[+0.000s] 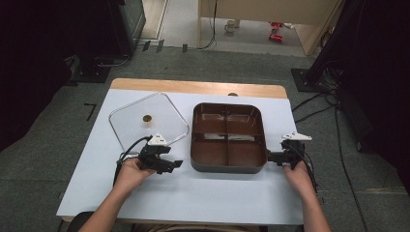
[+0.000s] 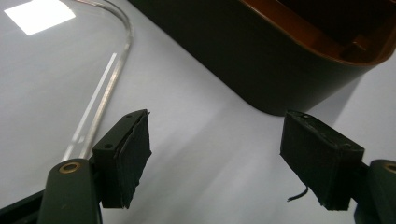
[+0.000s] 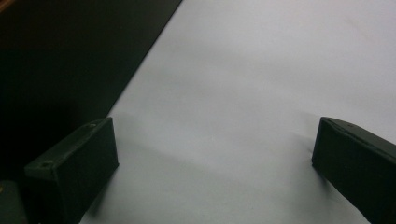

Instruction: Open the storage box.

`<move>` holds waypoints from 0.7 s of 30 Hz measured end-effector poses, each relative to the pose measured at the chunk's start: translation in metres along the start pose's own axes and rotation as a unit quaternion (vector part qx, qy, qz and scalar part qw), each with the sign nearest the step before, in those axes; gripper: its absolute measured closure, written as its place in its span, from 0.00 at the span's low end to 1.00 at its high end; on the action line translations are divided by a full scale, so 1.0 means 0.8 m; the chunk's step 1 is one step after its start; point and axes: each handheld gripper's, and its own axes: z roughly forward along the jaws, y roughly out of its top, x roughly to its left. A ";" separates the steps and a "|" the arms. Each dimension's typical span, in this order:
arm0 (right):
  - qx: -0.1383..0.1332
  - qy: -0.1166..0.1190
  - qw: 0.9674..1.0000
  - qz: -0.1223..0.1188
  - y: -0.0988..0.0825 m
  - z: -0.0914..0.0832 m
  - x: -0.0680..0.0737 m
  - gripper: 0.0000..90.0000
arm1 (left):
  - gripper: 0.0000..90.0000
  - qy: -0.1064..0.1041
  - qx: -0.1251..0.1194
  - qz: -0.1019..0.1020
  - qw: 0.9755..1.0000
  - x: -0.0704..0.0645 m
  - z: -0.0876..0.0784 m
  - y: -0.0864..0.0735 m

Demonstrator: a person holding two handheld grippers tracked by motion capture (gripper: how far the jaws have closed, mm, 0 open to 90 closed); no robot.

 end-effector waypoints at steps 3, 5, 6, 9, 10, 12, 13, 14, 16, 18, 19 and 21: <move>0.000 0.000 1.000 0.000 0.000 0.000 0.000 0.00 | 0.27 0.001 0.016 0.011 1.000 -0.003 0.008 -0.001; 0.000 0.000 1.000 0.000 0.000 0.000 0.000 0.00 | 0.27 0.003 0.022 0.012 1.000 -0.005 0.015 -0.002; 0.000 0.000 1.000 0.000 0.000 0.000 0.000 0.00 | 0.27 0.004 0.026 0.014 1.000 -0.006 0.017 -0.002; 0.000 0.000 1.000 0.000 0.000 0.000 0.000 0.00 | 0.26 0.008 0.026 0.027 0.999 -0.009 0.024 -0.003; 0.000 0.000 1.000 0.000 0.000 0.000 0.000 0.00 | 0.26 0.010 0.025 0.031 0.999 -0.010 0.026 -0.003; 0.000 0.000 1.000 0.000 0.000 0.000 0.000 0.00 | 0.25 0.011 0.019 0.031 0.999 -0.011 0.028 -0.003; 0.000 0.000 1.000 0.000 0.000 0.000 0.000 0.00 | 0.25 0.008 0.018 0.034 0.999 -0.011 0.029 -0.004; 0.000 0.000 1.000 0.000 0.000 0.000 0.000 0.00 | 0.23 0.005 0.016 0.039 0.999 -0.012 0.029 -0.005; 0.000 0.000 1.000 0.000 0.000 0.000 0.000 0.00 | 0.18 0.012 0.010 0.039 0.999 -0.015 0.031 -0.008; 0.000 0.000 1.000 0.000 0.000 0.000 0.000 0.00 | 0.17 0.033 0.003 0.051 0.998 -0.022 0.034 -0.012; 0.000 0.000 1.000 0.000 0.000 0.000 0.000 0.00 | 0.17 0.040 0.000 0.061 0.997 -0.025 0.035 -0.013; 0.000 0.000 1.000 0.000 0.000 0.000 0.000 0.00 | 0.15 0.047 0.003 0.083 0.995 -0.029 0.037 -0.015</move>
